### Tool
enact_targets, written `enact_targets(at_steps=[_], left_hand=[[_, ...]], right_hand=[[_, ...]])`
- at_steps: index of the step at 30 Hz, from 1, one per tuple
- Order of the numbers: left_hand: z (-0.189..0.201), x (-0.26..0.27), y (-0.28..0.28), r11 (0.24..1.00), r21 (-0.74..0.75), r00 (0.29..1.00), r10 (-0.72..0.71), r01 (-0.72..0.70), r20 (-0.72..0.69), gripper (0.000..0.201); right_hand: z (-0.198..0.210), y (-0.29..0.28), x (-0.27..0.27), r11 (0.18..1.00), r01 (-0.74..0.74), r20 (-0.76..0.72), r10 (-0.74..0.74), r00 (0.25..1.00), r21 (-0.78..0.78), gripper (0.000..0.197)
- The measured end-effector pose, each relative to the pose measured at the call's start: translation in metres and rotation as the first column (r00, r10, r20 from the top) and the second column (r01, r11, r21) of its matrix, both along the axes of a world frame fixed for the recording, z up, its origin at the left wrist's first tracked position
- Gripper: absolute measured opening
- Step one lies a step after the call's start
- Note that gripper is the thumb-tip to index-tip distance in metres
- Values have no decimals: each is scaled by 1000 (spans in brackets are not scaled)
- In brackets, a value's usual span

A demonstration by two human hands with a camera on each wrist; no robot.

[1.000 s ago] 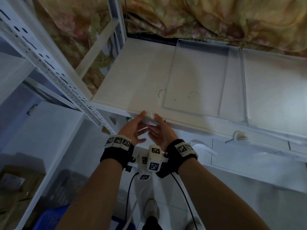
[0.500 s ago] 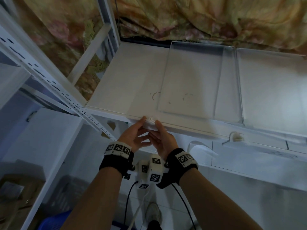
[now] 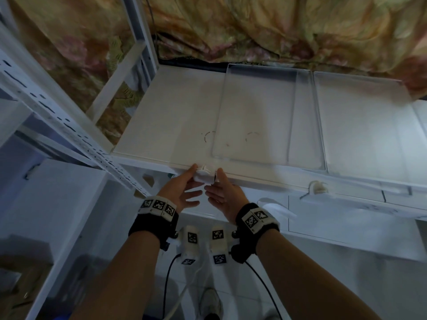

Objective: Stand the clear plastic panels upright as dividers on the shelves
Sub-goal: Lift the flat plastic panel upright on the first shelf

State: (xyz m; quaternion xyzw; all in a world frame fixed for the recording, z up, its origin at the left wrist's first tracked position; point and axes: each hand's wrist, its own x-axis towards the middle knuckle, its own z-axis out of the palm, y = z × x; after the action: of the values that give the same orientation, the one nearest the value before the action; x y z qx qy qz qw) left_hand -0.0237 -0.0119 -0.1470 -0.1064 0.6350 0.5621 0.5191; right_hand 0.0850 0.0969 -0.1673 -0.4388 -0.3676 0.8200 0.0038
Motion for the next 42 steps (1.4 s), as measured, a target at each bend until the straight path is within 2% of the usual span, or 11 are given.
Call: enact_targets(at_steps=[4,9,17,23,34,42], left_hand=[[-1,-4,0,998,57,999,27,-29,33,48],[-5,-6,2,992,123,1000,21,-23,23,36],[-10,-7,-1,984,175,999,21,-30,48,32],[-14,-4,-3,985,162,997,49,-58,63,38],[-12,8,6,980,197,996,-4,-14,89,33],[-11,21,15,978,201,994,34,-53,99,34]], right_hand=[[9,-2,1,999,21,1,-21,1000,-37,55],[8,-8,-4,999,38,-39,-38,999,-11,55],[1,-14,-5,998,51,-42,-49,998,33,50],[2,-13,-10,997,77,-9,-77,997,9,47],[-1,-1,4,996,92,-26,-93,995,-13,48],[-3,10,15,996,91,-19,-91,996,-6,48]])
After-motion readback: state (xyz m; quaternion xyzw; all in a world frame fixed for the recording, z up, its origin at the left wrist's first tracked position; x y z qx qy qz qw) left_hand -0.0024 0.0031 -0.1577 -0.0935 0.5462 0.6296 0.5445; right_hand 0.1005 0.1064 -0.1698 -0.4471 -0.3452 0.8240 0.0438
